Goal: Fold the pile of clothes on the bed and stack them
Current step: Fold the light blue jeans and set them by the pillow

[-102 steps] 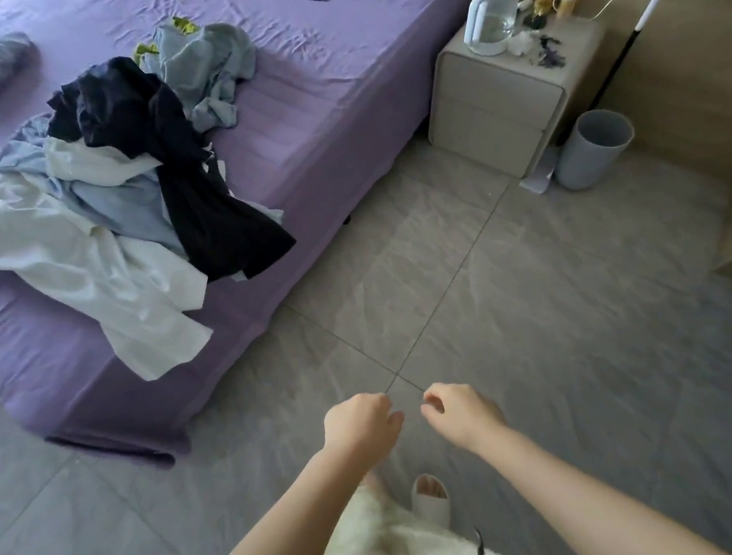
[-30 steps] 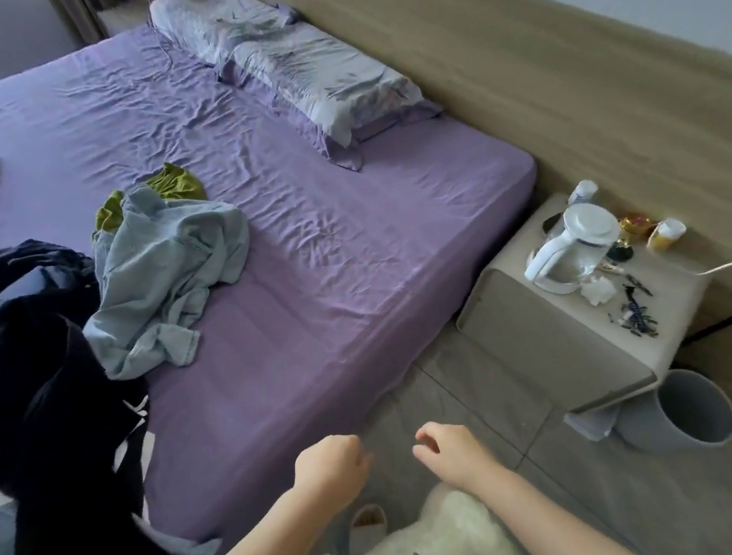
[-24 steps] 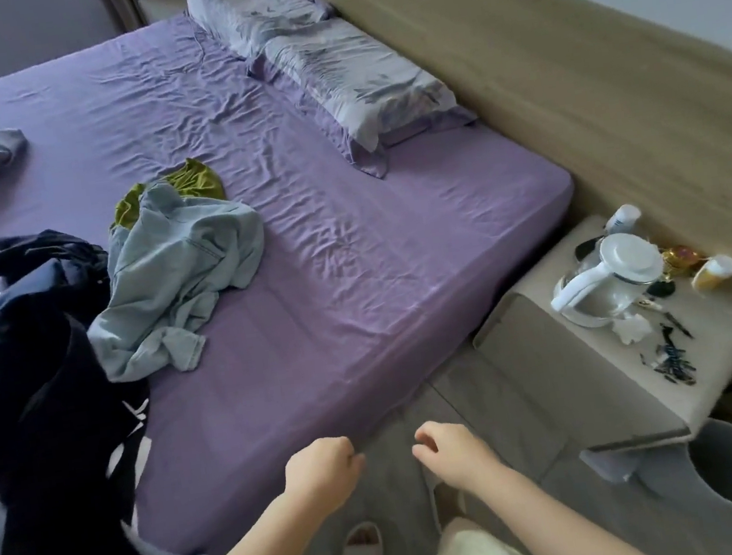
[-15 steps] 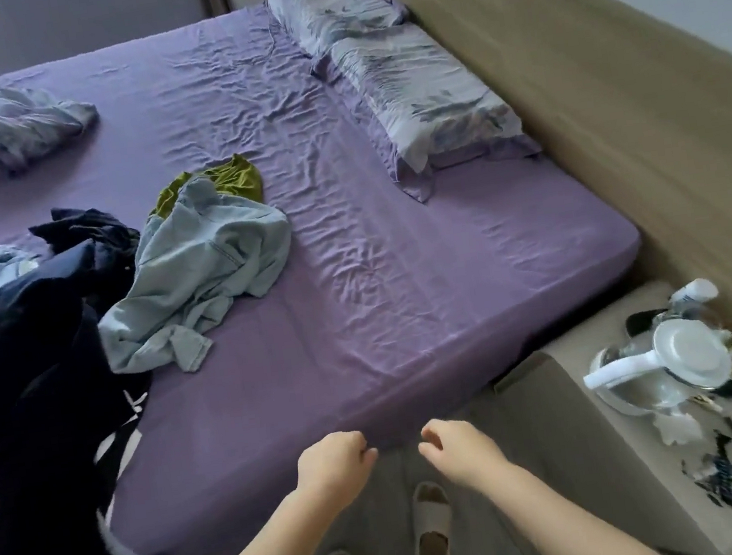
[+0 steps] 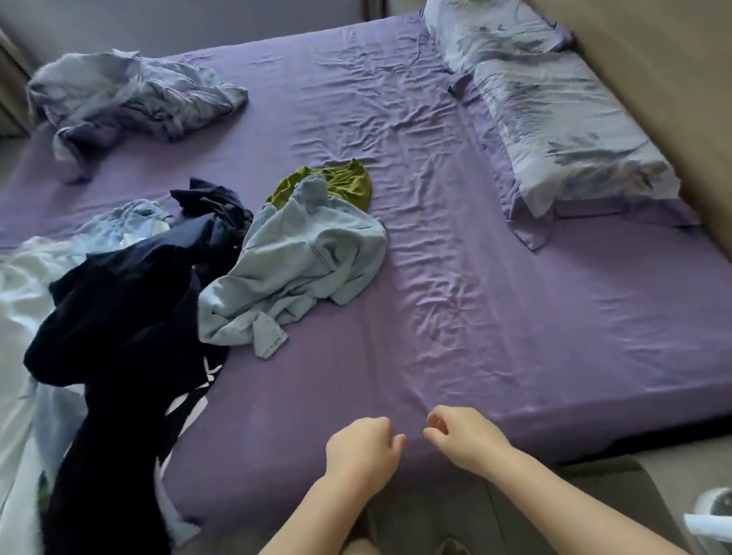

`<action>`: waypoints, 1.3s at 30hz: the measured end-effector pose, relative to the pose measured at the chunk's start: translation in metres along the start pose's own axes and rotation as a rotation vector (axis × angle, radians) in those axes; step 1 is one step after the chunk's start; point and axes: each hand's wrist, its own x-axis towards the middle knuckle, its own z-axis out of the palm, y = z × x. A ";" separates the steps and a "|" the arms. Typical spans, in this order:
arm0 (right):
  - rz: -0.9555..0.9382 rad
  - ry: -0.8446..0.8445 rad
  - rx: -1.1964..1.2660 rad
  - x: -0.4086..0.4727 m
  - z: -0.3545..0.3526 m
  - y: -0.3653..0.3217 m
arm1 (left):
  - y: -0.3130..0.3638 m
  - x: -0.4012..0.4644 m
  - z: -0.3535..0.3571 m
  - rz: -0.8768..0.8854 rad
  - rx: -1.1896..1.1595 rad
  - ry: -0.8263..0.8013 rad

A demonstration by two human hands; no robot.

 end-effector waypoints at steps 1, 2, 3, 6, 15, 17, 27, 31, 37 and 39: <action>0.001 -0.003 -0.005 0.007 -0.002 -0.004 | -0.005 0.006 -0.003 -0.002 -0.003 -0.003; 0.003 -0.003 -0.008 0.014 -0.006 -0.009 | -0.010 0.013 -0.007 -0.004 -0.002 -0.010; 0.007 -0.003 -0.010 0.022 -0.009 -0.014 | -0.015 0.021 -0.012 -0.004 0.000 -0.018; 0.032 0.002 0.006 0.045 -0.020 -0.028 | -0.032 0.048 -0.029 0.014 -0.001 -0.036; 0.087 0.052 0.049 0.116 -0.046 -0.085 | -0.085 0.133 -0.089 0.102 0.010 -0.027; 0.089 0.065 0.063 0.132 -0.050 -0.099 | -0.101 0.150 -0.103 0.108 0.005 -0.020; 0.043 0.056 0.004 0.215 -0.097 -0.142 | -0.159 0.220 -0.148 0.002 -0.036 0.013; -0.031 0.041 -0.045 0.260 -0.123 -0.153 | -0.176 0.253 -0.171 -0.083 -0.062 0.028; -0.094 0.006 -0.089 0.342 -0.156 -0.171 | -0.191 0.317 -0.209 -0.185 -0.126 0.076; -0.114 0.002 -0.094 0.369 -0.160 -0.175 | -0.193 0.341 -0.216 -0.209 -0.163 0.084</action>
